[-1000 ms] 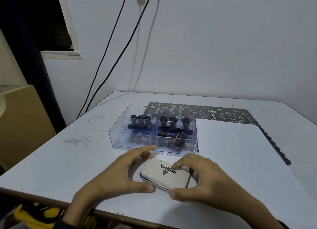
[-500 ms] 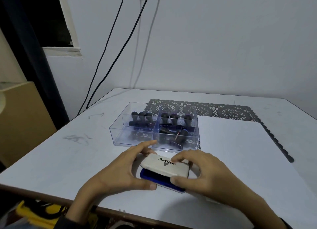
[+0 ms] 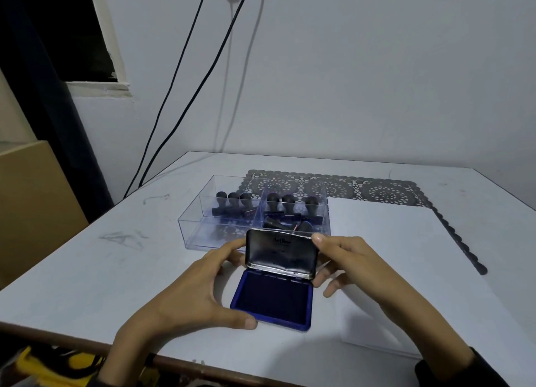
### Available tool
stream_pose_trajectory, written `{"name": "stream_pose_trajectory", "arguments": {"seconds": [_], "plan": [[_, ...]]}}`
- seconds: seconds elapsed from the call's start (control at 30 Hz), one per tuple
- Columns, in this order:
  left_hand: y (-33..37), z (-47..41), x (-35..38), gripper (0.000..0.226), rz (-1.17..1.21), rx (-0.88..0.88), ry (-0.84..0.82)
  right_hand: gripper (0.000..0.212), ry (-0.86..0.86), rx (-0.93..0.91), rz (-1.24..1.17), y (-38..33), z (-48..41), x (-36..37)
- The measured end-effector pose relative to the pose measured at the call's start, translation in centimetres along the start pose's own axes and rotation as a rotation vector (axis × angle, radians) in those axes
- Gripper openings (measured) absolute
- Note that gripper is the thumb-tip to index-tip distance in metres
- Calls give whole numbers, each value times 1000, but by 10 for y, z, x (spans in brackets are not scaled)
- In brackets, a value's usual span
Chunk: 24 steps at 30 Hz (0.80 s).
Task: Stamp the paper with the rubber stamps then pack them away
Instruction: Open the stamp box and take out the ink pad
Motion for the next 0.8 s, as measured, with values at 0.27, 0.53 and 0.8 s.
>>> {"name": "stream_pose_trajectory", "arguments": {"seconds": [0.27, 0.53, 0.8], "plan": [[0, 13, 5, 118, -65, -37, -52, 39, 8, 46, -39, 6, -2, -2], [9, 14, 10, 110, -62, 29, -107, 42, -25, 98, -75, 13, -3, -1], [2, 8, 12, 114, -90, 1, -158, 36, -14, 102, -130, 14, -9, -1]]}}
Point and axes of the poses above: each hand's wrist, its own z-axis away from the middle knuckle, its own x-axis out of the palm, y = z × x, the point moved 10 cm from there along -z, towards the middle knuckle, and after that the axes turned 10 degrees about x, right-handed, at the moved point
